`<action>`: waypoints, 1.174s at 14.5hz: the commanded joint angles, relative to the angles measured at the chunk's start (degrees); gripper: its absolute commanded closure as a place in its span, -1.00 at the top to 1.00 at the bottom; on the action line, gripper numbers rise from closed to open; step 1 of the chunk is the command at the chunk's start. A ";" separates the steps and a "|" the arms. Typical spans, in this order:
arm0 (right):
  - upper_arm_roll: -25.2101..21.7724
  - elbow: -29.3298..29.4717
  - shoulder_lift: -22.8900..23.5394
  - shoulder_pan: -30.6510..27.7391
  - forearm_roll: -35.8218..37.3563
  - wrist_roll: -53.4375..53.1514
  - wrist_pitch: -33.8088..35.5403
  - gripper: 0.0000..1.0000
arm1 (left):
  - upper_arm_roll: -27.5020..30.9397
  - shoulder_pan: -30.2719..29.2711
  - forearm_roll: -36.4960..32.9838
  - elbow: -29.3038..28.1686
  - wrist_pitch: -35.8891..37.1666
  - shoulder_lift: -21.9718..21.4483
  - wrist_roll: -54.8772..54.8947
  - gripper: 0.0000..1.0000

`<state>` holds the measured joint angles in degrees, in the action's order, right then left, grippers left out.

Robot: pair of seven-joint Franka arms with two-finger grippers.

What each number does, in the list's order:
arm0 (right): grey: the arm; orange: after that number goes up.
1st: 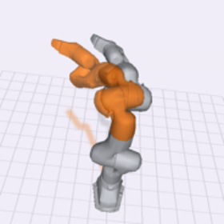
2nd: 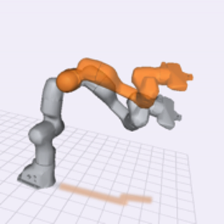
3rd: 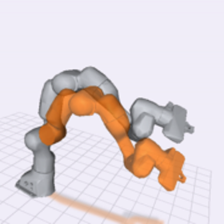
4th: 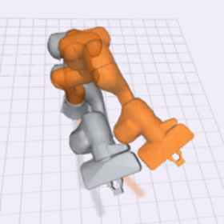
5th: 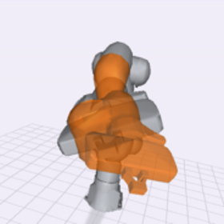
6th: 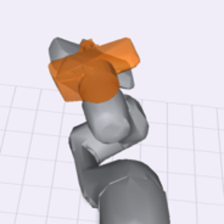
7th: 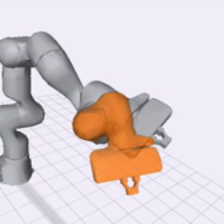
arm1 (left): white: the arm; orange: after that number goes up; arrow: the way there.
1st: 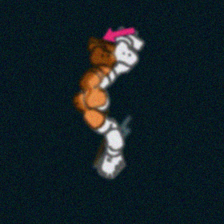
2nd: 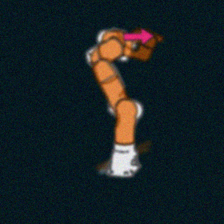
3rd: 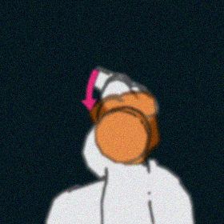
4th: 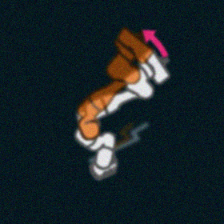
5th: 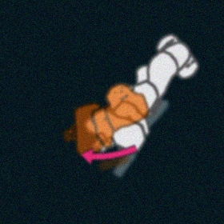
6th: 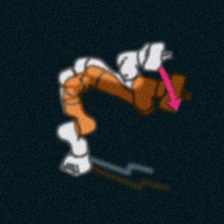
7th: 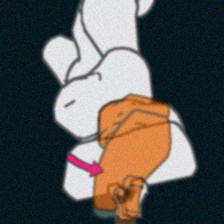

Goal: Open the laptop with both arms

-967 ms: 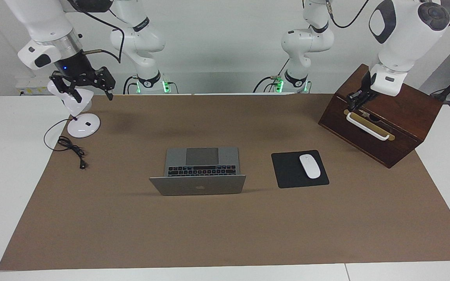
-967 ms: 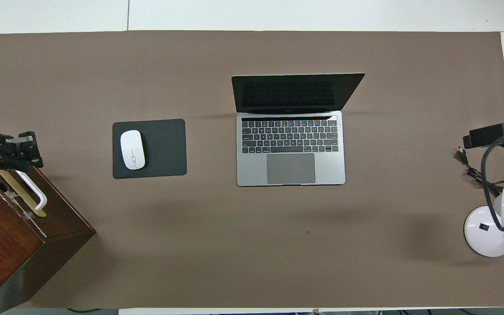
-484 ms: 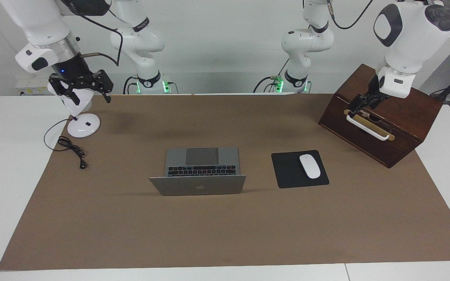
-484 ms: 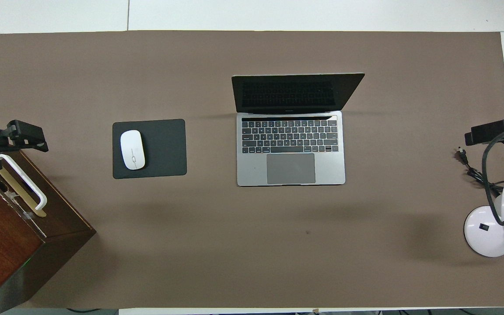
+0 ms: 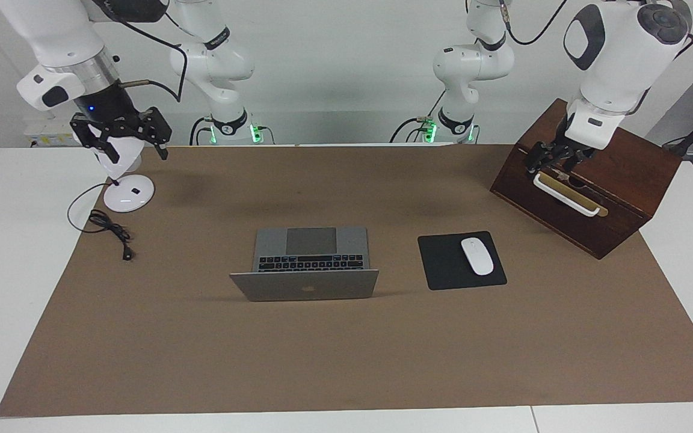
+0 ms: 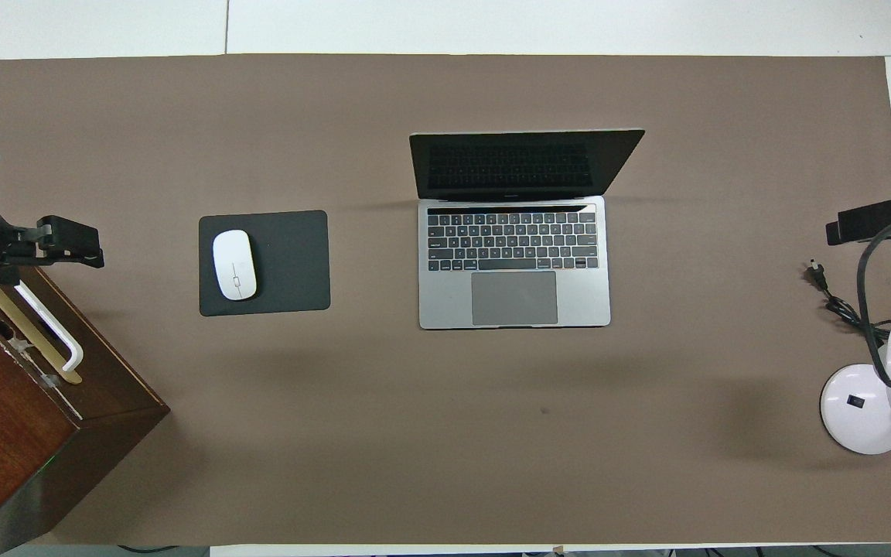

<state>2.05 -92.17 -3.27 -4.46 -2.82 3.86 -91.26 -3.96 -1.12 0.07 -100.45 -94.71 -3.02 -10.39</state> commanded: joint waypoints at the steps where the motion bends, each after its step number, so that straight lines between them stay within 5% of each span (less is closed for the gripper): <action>1: 0.85 1.20 0.72 -0.99 1.24 1.33 0.29 1.00 | 0.71 0.76 -0.15 1.75 0.05 1.96 1.33 1.00; 7: 0.85 1.20 0.72 -1.08 1.24 1.24 0.20 1.00 | 0.36 1.82 -0.07 2.36 -0.31 2.22 1.77 1.00; 10: 0.85 1.20 0.72 -1.08 1.85 1.24 0.29 1.00 | -1.39 1.21 0.02 7.63 1.97 2.93 1.60 1.00; 17: 0.85 1.20 0.63 -1.08 2.03 1.24 0.38 1.00 | -3.07 0.94 0.02 5.97 -0.57 2.67 1.25 1.00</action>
<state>2.05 -91.99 -3.21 -4.46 -2.21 3.86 -91.26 -6.37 -0.01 0.12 -95.04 -94.78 -0.61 -9.47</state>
